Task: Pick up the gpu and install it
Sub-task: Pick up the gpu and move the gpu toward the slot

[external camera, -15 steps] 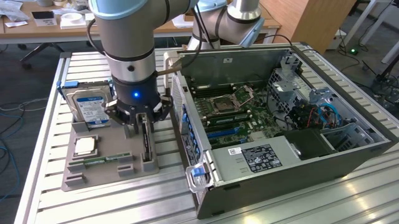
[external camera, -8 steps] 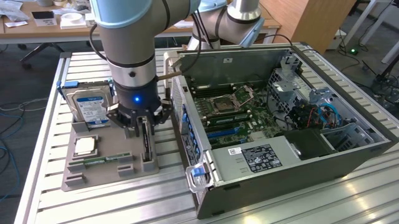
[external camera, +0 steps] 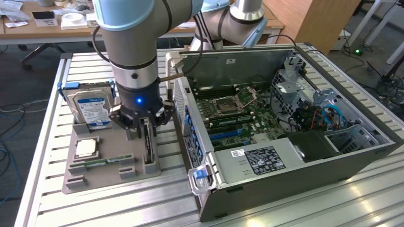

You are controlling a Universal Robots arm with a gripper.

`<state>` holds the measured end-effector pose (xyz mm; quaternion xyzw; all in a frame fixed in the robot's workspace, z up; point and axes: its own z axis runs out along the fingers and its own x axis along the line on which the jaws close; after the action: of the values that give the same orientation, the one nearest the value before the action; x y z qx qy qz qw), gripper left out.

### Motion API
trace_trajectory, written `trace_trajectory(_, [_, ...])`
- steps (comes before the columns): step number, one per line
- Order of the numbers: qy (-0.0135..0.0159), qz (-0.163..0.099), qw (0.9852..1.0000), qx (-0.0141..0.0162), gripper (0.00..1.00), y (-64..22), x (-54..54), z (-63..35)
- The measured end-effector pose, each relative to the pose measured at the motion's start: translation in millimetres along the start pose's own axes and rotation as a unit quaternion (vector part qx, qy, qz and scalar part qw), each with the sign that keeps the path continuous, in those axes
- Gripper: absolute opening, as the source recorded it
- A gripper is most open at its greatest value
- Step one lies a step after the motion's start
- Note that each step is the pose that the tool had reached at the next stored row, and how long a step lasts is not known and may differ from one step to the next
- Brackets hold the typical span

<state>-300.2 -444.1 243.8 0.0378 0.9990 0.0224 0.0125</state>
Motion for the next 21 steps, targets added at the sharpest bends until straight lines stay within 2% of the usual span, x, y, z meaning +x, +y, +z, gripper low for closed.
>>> trace_trajectory(7, [0.0000,0.000,1.0000,-0.0001,0.42,5.9,0.7,8.9])
trace_trajectory(21, [0.0000,0.000,1.0000,0.0000,0.42,6.5,0.9,15.0])
